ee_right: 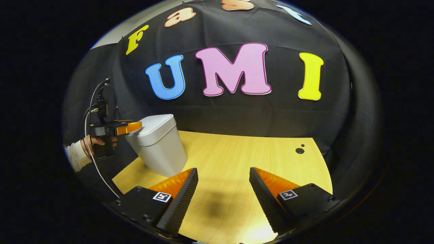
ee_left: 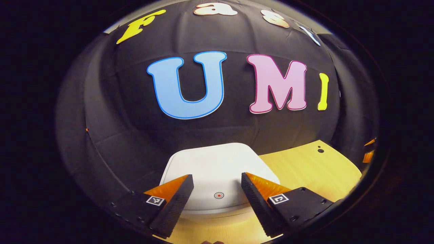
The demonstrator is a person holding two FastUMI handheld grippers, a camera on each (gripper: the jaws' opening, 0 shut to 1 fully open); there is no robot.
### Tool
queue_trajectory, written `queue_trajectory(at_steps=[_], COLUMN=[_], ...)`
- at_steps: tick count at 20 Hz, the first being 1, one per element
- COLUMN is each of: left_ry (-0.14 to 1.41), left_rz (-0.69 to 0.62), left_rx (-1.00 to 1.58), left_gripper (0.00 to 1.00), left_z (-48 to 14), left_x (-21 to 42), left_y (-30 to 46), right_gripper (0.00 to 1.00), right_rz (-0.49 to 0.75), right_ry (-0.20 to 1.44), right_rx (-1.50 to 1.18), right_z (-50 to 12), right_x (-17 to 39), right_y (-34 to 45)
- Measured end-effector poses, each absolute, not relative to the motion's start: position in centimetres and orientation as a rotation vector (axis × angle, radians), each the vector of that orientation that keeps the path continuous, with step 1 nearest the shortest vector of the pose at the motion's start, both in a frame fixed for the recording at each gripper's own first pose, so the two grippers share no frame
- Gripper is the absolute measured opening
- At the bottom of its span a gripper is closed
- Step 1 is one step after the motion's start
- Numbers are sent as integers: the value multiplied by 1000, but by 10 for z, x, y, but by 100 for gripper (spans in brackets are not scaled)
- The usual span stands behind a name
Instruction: Press the lid of the desktop garbage bin to open it, pick up the crumpled paper on the desktop and throw it into the bin, then pick up the pop can on the desktop and drop it into the bin, and finally close the garbage bin lid.
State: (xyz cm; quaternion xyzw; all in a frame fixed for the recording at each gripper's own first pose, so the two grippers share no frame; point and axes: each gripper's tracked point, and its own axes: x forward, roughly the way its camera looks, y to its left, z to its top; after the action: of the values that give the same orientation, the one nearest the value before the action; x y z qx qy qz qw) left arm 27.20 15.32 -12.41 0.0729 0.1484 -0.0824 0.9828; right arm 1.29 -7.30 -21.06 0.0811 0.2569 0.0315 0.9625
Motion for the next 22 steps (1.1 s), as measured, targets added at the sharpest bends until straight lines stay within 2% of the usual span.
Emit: queue_trajectory(at_steps=[4,8,14,17,22], left_ry=[160,133,139,120,54], left_rz=[-224,-301,-311,-324,-306], left_rx=[125,83,-47,-26,-11], left_gripper=[95,94,94,93,94], left_z=[-80,-64,-59,-55,-26], left_x=[248,208,162,149,130], left_y=[120,87,69,61,44], right_gripper=[98,98,98,98,98], right_rz=[46,13,-171,-244,-222], right_ry=[446,374,199,155,100], right_rx=[149,127,71,30,23], right_z=[-179,-146,-78,-64,-56], right_x=[14,14,-4,-16,-21], right_y=[-59,-45,-53,-58,-62])
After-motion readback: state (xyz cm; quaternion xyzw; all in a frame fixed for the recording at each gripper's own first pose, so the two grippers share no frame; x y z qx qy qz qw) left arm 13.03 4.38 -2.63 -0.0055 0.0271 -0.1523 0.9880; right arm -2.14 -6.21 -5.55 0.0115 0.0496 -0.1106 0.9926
